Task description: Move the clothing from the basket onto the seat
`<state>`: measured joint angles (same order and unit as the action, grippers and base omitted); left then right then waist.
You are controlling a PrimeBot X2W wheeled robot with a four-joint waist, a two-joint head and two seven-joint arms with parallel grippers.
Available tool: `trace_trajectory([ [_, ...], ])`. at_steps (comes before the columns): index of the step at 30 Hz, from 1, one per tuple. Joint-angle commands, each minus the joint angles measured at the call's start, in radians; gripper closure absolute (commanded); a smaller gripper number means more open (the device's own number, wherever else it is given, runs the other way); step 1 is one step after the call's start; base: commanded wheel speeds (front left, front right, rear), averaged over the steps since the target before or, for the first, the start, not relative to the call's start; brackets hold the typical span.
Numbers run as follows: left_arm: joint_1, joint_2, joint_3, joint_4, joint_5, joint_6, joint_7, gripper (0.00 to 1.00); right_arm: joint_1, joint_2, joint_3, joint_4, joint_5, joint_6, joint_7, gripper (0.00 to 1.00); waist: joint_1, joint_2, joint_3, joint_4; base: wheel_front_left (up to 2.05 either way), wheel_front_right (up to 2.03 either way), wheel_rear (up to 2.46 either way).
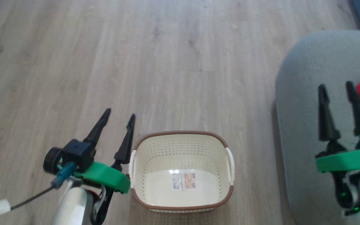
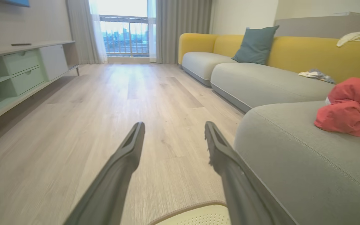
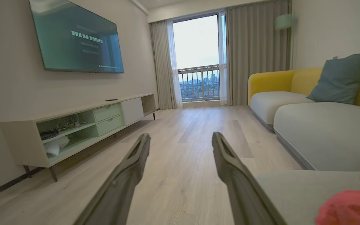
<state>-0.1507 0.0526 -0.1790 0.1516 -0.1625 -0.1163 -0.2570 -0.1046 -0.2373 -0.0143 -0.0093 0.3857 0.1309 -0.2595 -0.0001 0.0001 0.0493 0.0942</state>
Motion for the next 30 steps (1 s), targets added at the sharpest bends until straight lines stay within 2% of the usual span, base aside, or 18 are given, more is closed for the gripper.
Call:
trace_trajectory([
  [1,-0.014,-0.002,0.047,-0.031,-0.012,0.021,-0.005,0.0,-0.003,-0.001,0.031,-0.021,-0.02,0.0,-0.002,0.0,0.0001,-0.0001,-0.017,0.036,0.0,0.0,0.0],
  [5,0.007,-0.002,0.068,-0.026,-0.038,0.054,-0.005,0.0,0.015,0.037,0.044,0.005,-0.042,0.0,-0.002,0.0,0.0001,-0.0001,-0.02,0.051,0.0,0.0,0.0],
  [9,0.033,-0.002,0.076,0.005,-0.02,0.077,-0.005,0.0,0.029,0.077,0.043,0.031,-0.057,0.0,-0.002,0.0,0.0001,-0.0001,-0.025,0.052,0.0,0.0,0.0],
  [16,0.058,-0.002,0.085,0.013,-0.029,0.12,-0.005,0.0,0.061,0.109,0.053,0.067,-0.089,0.0,-0.002,0.0,0.0001,-0.0001,-0.034,0.05,0.0,0.0,0.0],
  [25,0.065,-0.002,0.081,0.014,-0.049,0.146,-0.005,0.0,0.076,0.125,0.067,0.103,-0.108,0.0,-0.002,0.0,0.0001,-0.0001,-0.04,0.053,0.0,0.0,0.0],
  [30,0.067,-0.002,0.071,0.024,-0.057,0.136,-0.005,0.0,0.074,0.129,0.066,0.111,-0.107,0.0,-0.002,0.0,0.0001,-0.0001,-0.042,0.051,0.0,0.0,0.0],
])
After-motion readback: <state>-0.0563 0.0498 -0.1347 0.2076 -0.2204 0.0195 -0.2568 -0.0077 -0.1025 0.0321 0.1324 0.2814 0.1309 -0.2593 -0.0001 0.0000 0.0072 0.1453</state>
